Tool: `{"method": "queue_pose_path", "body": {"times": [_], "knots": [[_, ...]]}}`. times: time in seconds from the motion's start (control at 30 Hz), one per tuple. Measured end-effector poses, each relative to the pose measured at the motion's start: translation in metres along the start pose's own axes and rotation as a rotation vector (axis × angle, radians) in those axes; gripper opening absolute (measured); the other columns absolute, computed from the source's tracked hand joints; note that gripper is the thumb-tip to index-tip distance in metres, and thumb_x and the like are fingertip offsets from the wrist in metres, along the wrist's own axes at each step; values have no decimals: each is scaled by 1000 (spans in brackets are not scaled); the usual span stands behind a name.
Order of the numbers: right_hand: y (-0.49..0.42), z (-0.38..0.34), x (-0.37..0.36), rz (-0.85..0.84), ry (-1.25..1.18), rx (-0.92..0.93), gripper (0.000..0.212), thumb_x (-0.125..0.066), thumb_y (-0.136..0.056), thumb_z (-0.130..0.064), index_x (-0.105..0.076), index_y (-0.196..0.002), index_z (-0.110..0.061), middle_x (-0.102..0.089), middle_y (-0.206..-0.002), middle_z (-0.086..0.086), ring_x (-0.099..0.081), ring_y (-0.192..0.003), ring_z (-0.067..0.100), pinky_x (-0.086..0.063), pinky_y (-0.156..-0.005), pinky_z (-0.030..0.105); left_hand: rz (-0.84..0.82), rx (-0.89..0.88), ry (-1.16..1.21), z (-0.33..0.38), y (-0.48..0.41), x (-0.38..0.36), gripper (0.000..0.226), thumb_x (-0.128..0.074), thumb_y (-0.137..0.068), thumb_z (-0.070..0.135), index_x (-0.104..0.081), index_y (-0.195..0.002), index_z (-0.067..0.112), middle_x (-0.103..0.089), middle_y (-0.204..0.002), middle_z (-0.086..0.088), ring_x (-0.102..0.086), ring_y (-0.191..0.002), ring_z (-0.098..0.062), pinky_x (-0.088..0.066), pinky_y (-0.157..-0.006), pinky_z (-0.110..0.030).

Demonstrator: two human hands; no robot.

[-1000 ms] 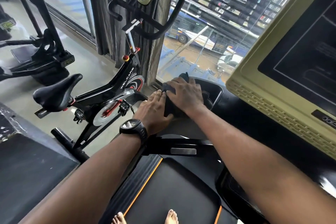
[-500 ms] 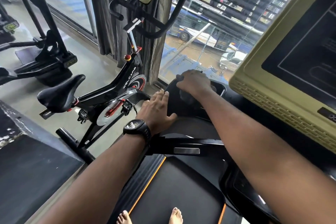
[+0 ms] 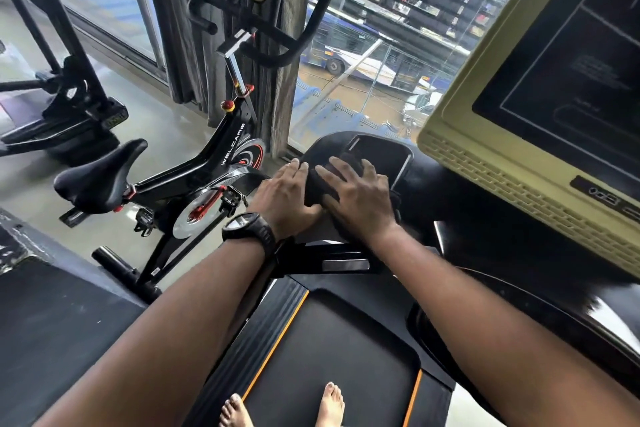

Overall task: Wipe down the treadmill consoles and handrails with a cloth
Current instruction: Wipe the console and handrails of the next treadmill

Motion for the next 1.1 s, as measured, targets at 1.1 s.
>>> {"method": "queue_pose_path", "body": {"times": [1.1], "knots": [[6,71,-12,-23,-254,-748,61,-45,-101,-44,-28,-153,-19,-26,-161,13,-13,-150,48,-35,-109,63,-15,-77,-90,0,-4,-9,81,-51,-92,48,-18,-159,17,-11,-168,-6,-10,-154,-21,-22,-122,-48]]}}
Point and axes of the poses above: each hand's wrist, its own y-axis away from the middle knuckle, its own x-axis out of the back of the hand, z = x × y, the point moved 2 cm from there along -y, towards the middle knuckle
